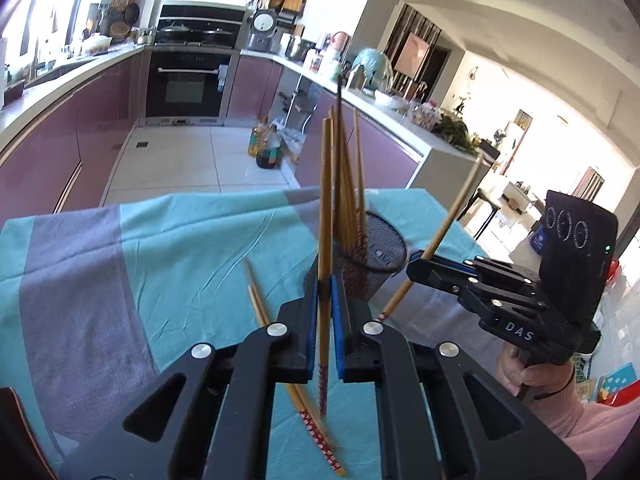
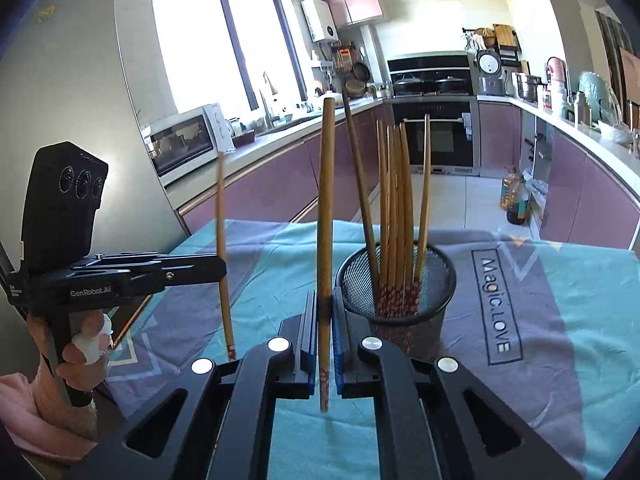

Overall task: Organize utensils
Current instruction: 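Carry the chopstick over the mesh cup and lower it in with the right gripper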

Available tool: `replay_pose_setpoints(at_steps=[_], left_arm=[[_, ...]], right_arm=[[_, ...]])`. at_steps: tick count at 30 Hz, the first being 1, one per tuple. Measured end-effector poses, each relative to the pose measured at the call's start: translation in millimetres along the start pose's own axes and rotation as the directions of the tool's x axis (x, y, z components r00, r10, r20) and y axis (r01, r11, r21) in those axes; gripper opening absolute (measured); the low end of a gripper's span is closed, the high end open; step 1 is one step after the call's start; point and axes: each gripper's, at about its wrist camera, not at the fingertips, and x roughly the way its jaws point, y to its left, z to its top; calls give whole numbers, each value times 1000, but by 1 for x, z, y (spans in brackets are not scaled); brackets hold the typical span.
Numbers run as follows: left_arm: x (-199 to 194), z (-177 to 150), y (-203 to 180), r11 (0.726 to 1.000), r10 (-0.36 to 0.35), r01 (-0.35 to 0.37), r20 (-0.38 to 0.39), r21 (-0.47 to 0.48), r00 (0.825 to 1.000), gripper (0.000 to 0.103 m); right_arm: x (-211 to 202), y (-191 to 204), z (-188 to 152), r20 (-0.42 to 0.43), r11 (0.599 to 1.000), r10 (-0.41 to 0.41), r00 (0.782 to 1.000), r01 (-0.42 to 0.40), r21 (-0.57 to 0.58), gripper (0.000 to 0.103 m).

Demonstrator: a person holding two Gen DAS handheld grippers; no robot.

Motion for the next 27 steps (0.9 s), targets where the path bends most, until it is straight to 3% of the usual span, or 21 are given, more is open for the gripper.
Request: replay_pose_setpoints(at_steps=[19, 27], left_arm=[[-38, 57, -47, 997, -66, 58, 161, 50, 985, 7], [-45, 75, -71, 995, -68, 52, 192, 86, 979, 7]], right_arm=[[-50, -10, 54, 150, 997, -29, 988, 40, -73, 6], [-41, -23, 70, 173, 996, -46, 984, 59, -66, 6]])
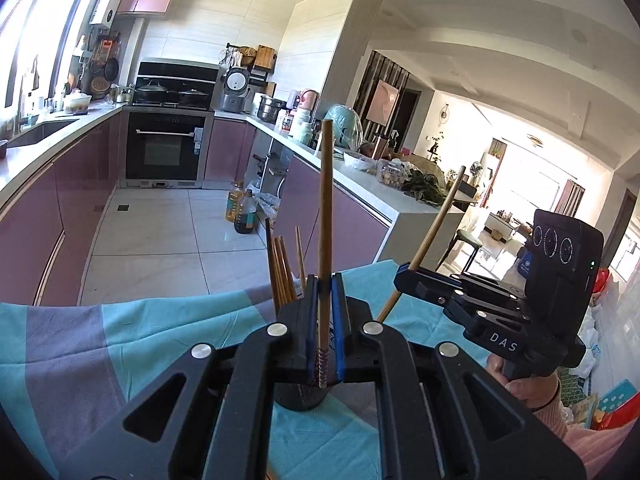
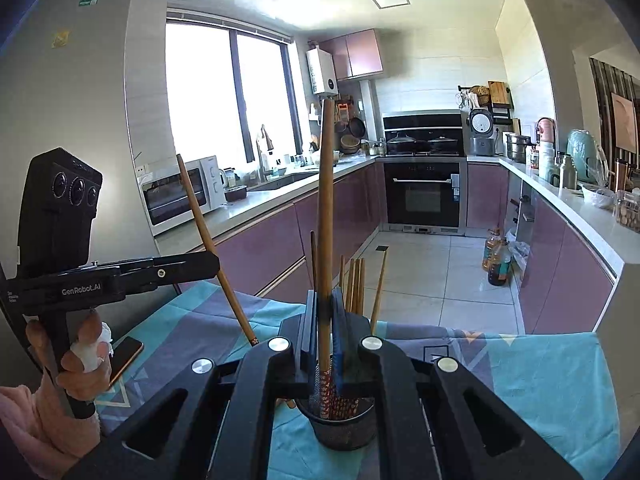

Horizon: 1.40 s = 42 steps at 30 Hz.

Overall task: Organize utensils
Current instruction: 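Carry the chopstick over the mesh cup and lower it in with the right gripper, then release the chopstick and return the right gripper to the remaining chopsticks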

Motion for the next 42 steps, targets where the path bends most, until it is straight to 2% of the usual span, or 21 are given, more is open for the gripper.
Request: replay_pose_setpoints(at_steps=[4, 9, 17, 25, 35, 40, 42], left_arm=[[13, 2, -4, 999, 31, -31, -20, 17, 999, 7], [33, -4, -7, 998, 46, -43, -95, 40, 994, 7], [56, -18, -8, 996, 48, -33, -203, 79, 978, 7], [87, -23, 7, 996, 76, -64, -279, 54, 957, 7], [116, -25, 31, 996, 85, -86, -309, 11, 947, 8], [113, -28, 38, 995, 94, -95, -296, 8, 951, 16], [109, -30, 43, 995, 99, -103, -284, 1, 954, 18]], right_arm=[[14, -6, -3, -21, 1000, -11, 1000, 12, 4, 6], [34, -8, -13, -80, 1000, -11, 997, 12, 12, 6], [58, -9, -31, -201, 1000, -6, 980, 9, 14, 6], [78, -16, -36, -254, 999, -5, 967, 17, 46, 6], [86, -19, -40, -265, 997, -2, 964, 24, 79, 7], [81, -18, -41, -255, 996, 4, 967, 18, 87, 7], [77, -16, -42, -245, 996, 9, 970, 13, 88, 11]])
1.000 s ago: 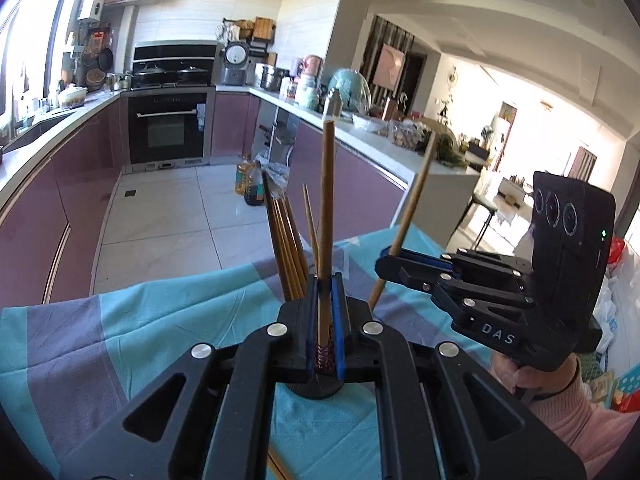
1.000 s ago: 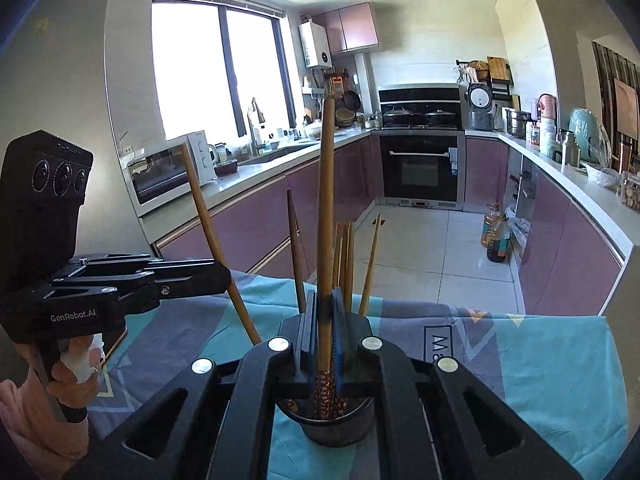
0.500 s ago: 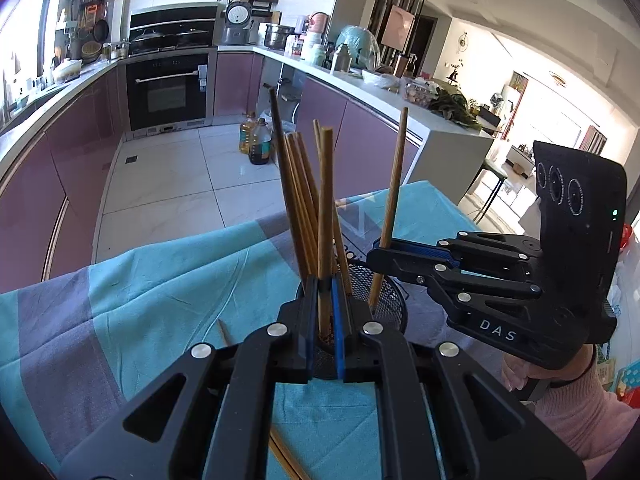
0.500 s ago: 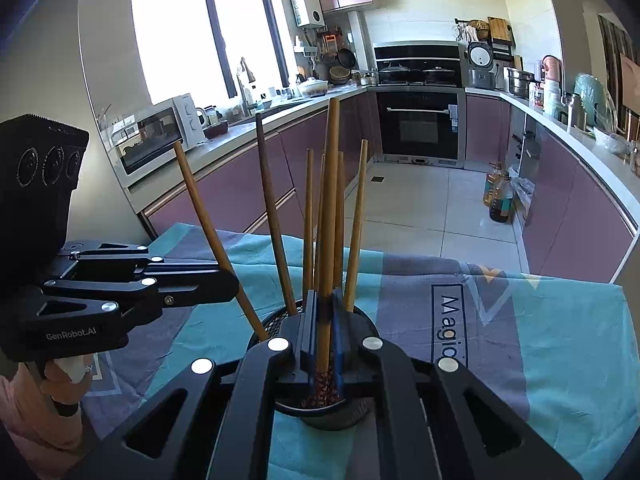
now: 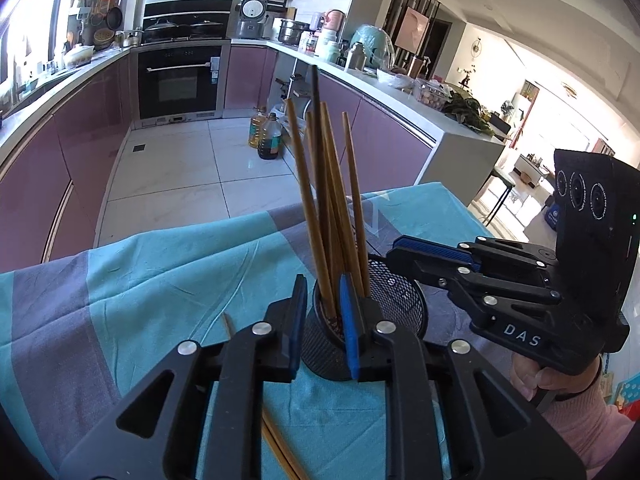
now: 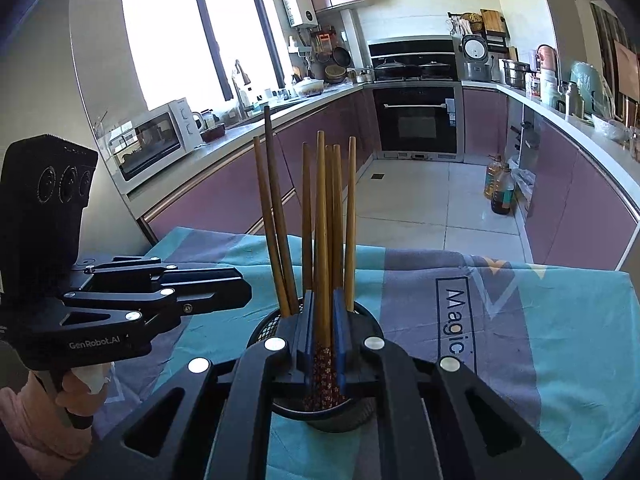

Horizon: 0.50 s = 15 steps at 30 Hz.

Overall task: Organize utensils
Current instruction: 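Release the chopstick and return the right gripper to the remaining chopsticks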

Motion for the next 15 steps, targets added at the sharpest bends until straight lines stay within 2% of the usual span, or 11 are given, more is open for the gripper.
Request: replay_pose_setpoints(at_steps=[5, 9, 15], left_arm=[[-18, -15, 6, 1000, 31, -30, 53, -9, 998, 25], [-32, -34, 16, 997, 82, -80, 79, -21, 994, 34], [-45, -74, 34, 985, 165, -161, 76, -58, 983, 37]], right_arm=[[-16, 11, -6, 37, 999, 36, 999, -35, -30, 23], [-30, 27, -18, 57, 995, 83, 995, -79, -65, 31], [-26, 46, -43, 3, 987, 141, 990, -140, -76, 37]])
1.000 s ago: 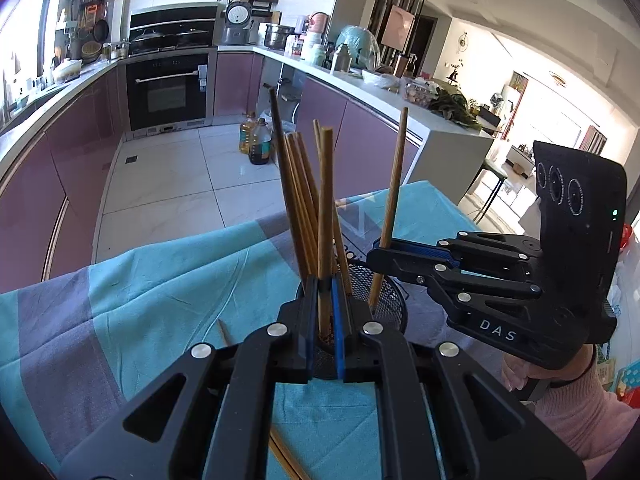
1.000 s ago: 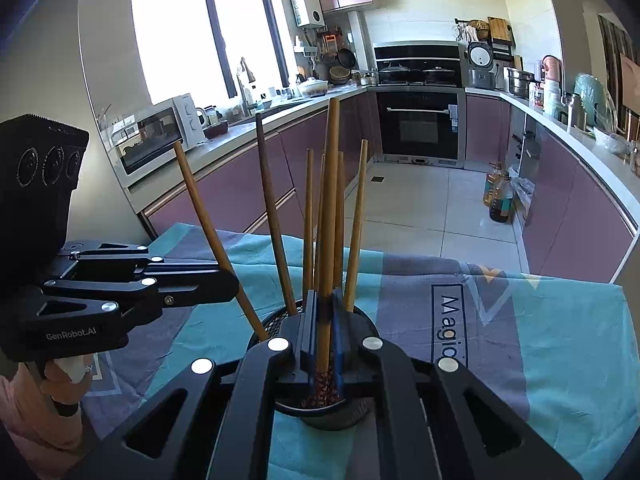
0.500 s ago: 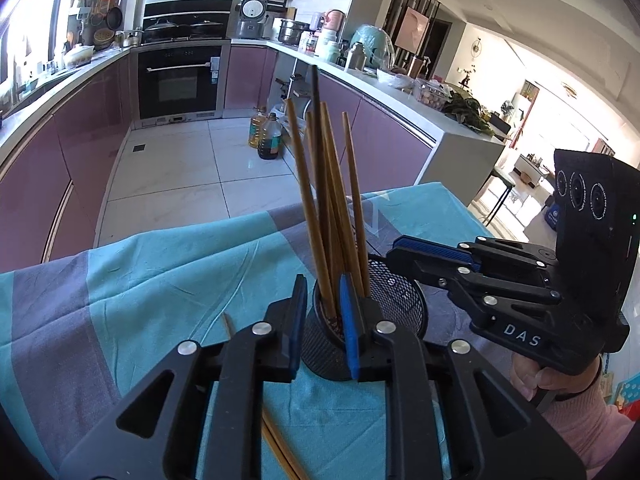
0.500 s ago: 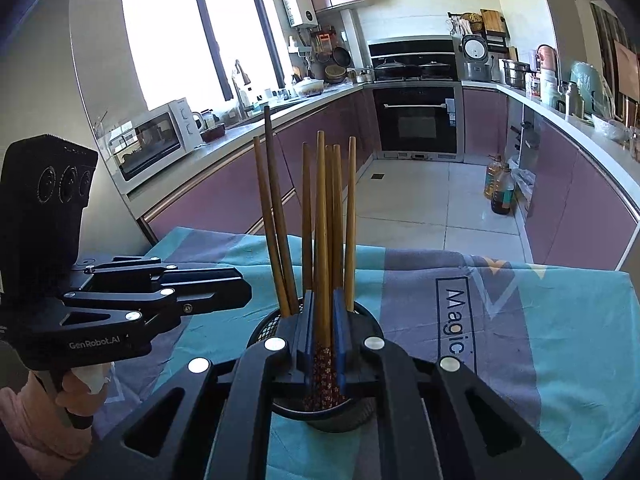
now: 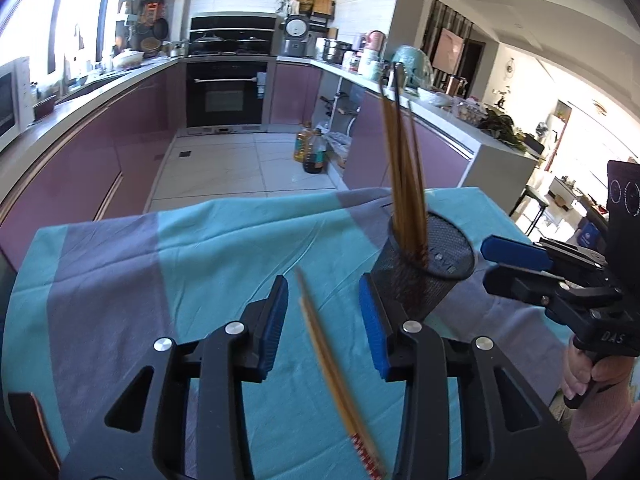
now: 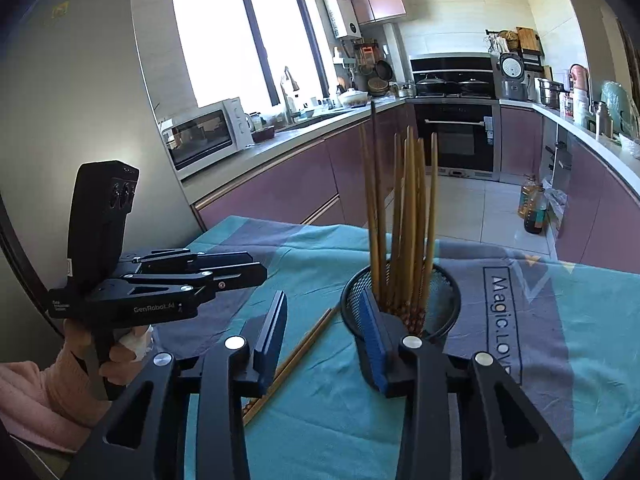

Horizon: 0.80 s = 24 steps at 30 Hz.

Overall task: Organize utensils
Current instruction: 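Release the chopstick and return the right gripper to the remaining chopsticks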

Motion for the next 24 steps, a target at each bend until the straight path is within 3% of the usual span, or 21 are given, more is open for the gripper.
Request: replay_pose_setpoints(at_steps=[7, 10, 24], left_arm=[[1, -51, 22, 996, 86, -87, -47, -19, 995, 40], [5, -67, 22, 995, 91, -93, -77, -25, 993, 40], [8, -89, 20, 994, 103, -107, -97, -34, 990, 40]], right_arm=[[42, 11, -38, -141, 999, 26, 990, -20, 41, 39], [56, 16, -49, -181, 998, 33, 983, -24, 54, 39], [71, 30, -66, -221, 998, 22, 975, -7, 66, 39]])
